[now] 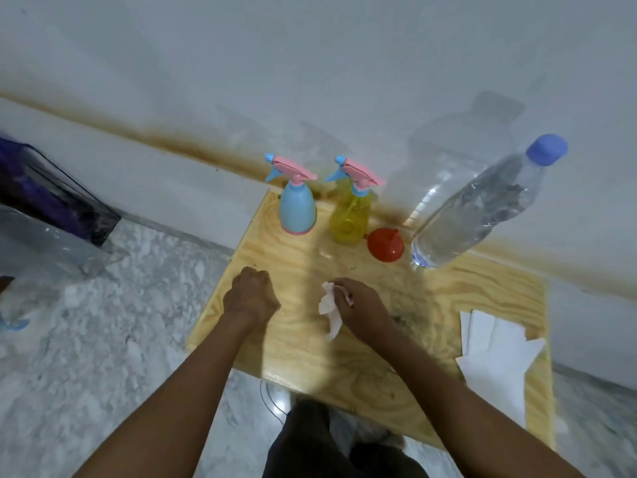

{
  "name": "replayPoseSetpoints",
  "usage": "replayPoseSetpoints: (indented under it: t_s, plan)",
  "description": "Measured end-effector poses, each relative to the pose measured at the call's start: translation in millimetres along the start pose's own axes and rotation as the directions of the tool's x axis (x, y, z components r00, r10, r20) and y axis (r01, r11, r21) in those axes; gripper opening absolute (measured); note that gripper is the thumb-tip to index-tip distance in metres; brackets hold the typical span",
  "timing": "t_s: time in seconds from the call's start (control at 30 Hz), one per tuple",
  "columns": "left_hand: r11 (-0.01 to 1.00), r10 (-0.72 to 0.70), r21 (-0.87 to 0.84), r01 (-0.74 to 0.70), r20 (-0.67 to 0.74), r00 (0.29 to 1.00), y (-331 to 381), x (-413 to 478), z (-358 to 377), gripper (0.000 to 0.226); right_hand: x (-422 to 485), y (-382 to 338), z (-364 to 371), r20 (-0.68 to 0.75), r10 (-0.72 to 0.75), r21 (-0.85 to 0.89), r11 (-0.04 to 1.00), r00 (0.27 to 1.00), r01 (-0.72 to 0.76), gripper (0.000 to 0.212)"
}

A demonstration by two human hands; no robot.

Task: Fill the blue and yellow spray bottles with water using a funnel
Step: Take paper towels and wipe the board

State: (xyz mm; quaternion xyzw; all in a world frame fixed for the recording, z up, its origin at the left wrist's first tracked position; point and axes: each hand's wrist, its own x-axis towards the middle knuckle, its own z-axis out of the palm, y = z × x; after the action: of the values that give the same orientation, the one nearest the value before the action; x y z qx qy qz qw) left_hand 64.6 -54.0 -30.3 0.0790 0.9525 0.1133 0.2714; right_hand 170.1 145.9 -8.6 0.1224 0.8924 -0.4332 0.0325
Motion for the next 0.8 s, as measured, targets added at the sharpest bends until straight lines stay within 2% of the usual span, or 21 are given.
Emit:
replayPoseSetpoints:
  t_s: [0.03, 0.17, 0.27, 0.33, 0.43, 0.53, 0.6, 0.73, 0.8]
  plan:
    - [1.0, 0.016, -0.019, -0.016, -0.013, 1.0, 9.2, -3.0, 0.7, 0.06, -9.2, 4.0, -10.6, -0.051, 0.021, 0.044, 0.999, 0.998, -0.019, 0.025]
    - [0.974, 0.179, -0.14, -0.18, -0.023, 0.984, 59.1, -19.4, 16.0, 0.075, -50.9, 24.6, -54.7, -0.194, 0.155, 0.192, 0.974, 0.969, -0.117, 0.026]
    - [0.892, 0.251, -0.392, -0.225, 0.015, 0.968, 115.9, -50.9, 36.3, 0.052, -90.2, 43.2, -87.7, -0.279, 0.266, 0.288, 0.94, 0.923, -0.184, 0.023]
    - [0.834, 0.33, -0.469, -0.291, 0.001, 0.944, 151.9, -70.4, 57.0, 0.046, -118.1, 59.8, -107.9, -0.339, 0.311, 0.319, 0.926, 0.888, -0.202, 0.02]
    - [0.811, 0.471, -0.427, -0.401, 0.068, 0.879, 204.8, -90.4, 93.7, 0.047, -158.2, 89.5, -132.6, -0.444, 0.364, 0.378, 0.905, 0.819, -0.197, 0.02]
    - [0.79, 0.6, -0.262, -0.554, 0.145, 0.787, 257.7, -106.5, 136.2, 0.04, -191.9, 118.9, -149.1, -0.514, 0.432, 0.435, 0.876, 0.741, -0.21, 0.02]
    - [0.801, 0.592, -0.235, -0.55, 0.18, 0.785, 288.4, -120.4, 160.1, 0.05, -213.3, 141.0, -159.7, -0.55, 0.479, 0.458, 0.858, 0.685, -0.232, 0.018]
    - [0.768, 0.636, -0.072, -0.637, 0.206, 0.743, 326.8, -132.4, 193.7, 0.067, -245.4, 176.0, -175.2, -0.58, 0.552, 0.521, 0.817, 0.6, -0.248, 0.016]
    - [0.781, 0.615, -0.032, -0.624, 0.213, 0.759, 340.2, -132.1, 204.1, 0.072, -258.0, 192.4, -182.0, -0.584, 0.58, 0.542, 0.799, 0.567, -0.26, 0.017]
